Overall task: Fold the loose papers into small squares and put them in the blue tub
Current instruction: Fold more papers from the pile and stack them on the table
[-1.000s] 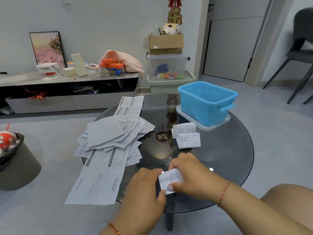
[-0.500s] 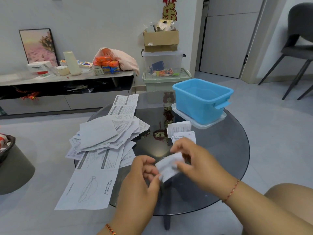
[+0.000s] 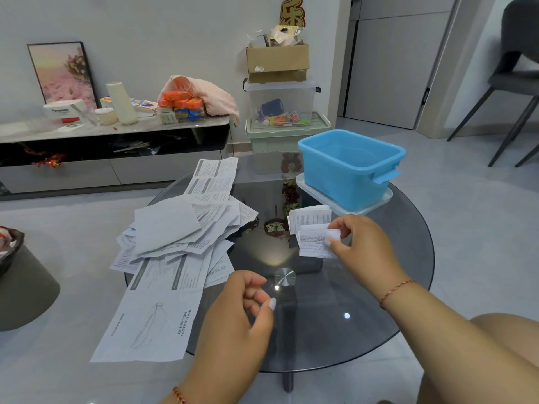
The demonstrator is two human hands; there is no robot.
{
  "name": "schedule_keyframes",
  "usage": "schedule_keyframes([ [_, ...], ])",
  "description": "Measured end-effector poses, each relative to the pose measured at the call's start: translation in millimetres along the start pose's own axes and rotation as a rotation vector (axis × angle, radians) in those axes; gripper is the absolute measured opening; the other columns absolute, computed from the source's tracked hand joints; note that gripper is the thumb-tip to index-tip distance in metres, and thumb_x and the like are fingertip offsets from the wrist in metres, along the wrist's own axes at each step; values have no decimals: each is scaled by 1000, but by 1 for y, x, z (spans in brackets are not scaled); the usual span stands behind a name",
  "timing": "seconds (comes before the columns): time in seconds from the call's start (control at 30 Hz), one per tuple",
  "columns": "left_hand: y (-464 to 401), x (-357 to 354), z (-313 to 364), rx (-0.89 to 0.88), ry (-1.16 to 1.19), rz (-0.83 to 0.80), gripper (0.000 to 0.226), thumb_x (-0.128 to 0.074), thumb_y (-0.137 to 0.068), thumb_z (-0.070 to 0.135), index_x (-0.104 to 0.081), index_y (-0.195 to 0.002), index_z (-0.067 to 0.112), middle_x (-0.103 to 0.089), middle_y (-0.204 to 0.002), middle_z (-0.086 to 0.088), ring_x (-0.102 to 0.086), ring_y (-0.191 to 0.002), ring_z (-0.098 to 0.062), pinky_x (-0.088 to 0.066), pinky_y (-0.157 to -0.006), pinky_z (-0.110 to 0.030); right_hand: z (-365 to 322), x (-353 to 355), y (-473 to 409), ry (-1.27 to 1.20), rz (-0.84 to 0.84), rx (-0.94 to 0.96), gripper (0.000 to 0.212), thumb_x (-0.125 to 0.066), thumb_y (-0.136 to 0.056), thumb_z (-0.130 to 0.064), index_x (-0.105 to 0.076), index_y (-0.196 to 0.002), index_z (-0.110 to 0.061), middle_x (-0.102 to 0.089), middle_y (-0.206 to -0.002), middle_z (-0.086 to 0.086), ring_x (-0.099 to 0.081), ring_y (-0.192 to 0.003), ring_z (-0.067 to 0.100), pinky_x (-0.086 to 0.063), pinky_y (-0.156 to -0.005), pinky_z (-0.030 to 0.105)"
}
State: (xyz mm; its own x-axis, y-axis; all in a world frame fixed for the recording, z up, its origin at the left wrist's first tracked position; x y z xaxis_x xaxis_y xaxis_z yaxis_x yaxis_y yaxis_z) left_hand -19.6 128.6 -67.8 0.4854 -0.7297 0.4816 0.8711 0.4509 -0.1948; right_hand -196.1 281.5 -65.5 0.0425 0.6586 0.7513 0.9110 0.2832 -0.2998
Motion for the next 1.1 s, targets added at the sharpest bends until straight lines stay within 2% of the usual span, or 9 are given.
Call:
schedule_keyframes([
  [0.17,0,2,1,-17,-33,-4,25,-64,-85,16,-49,-93,35,-58,-92,21,-57,-77,-4,-47,-66,-20,-1,0,0,58,64,-67,40,-73,-77,-38,-56,-111,-25,-45,-99,-4,-49,-100,19,-46,-82,33],
  [0.3,1,5,2,-31,-54,-11,24,-62,-86,19,-48,-95,36,-55,-95,25,-56,-82,-2,-46,-68,-15,-4,1,2,54,96,-63,45,-73,-77,-40,-53,-114,-25,-48,-104,-2,-50,-102,21,-47,-85,35],
  [0.4,1,8,2,-38,-52,-11,25,-62,-86,18,-48,-96,35,-55,-95,25,-56,-82,-3,-45,-71,-14,-6,3,4,54,107,-42,46,-73,-76,-40,-52,-114,-25,-47,-102,-3,-50,-101,19,-47,-84,35],
  [0.57,4,10,-2,-37,-47,2,25,-63,-85,18,-49,-96,36,-56,-94,23,-56,-80,-4,-45,-68,-16,-2,-1,3,63,69,-44,33,-69,-80,-41,-54,-106,-27,-46,-95,-4,-50,-95,19,-45,-77,32],
  [0.67,4,13,-1,-43,-31,13,26,-63,-85,17,-49,-95,36,-58,-93,21,-57,-79,-4,-45,-68,-17,5,-3,-1,42,74,-108,35,-68,-81,-40,-53,-108,-24,-48,-96,-2,-52,-96,23,-44,-77,33],
  [0.77,-1,21,1,-57,-23,50,25,-63,-84,16,-51,-95,34,-59,-88,19,-56,-79,-4,-43,-68,-12,6,-5,-2,36,68,-140,38,-68,-81,-41,-51,-109,-23,-50,-97,0,-54,-97,23,-44,-76,32],
  [0.87,-13,37,2,-58,-37,137,25,-65,-82,15,-52,-93,33,-62,-83,10,-57,-75,-3,-42,-65,-11,3,-5,0,41,72,-125,43,-68,-81,-43,-50,-114,-21,-53,-101,2,-53,-97,23,-44,-77,32],
  [1.03,-47,74,-6,-32,-238,227,19,-66,-82,23,-54,-96,25,-59,-90,11,-56,-78,-3,-38,-65,-22,-5,0,6,38,80,-96,49,-69,-78,-46,-48,-116,-22,-52,-102,-1,-53,-97,21,-44,-74,31],
  [1.1,-62,87,-13,-34,-342,248,21,-67,-82,23,-55,-99,22,-58,-94,7,-56,-82,-9,-36,-66,-22,-8,2,9,38,86,-83,51,-71,-77,-45,-48,-117,-22,-52,-104,0,-52,-97,21,-46,-76,33],
])
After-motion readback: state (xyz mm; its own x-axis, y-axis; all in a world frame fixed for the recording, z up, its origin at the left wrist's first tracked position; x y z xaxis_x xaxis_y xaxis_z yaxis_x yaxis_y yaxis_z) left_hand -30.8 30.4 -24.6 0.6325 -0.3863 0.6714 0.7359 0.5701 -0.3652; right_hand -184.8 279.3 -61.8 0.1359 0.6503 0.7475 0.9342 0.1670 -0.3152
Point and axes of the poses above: each hand's wrist, its own y-axis away from the middle knuckle, its own x-axis out of the back of the hand, z = x × y, the point moved 1 cm from there along -y, towards the middle knuckle
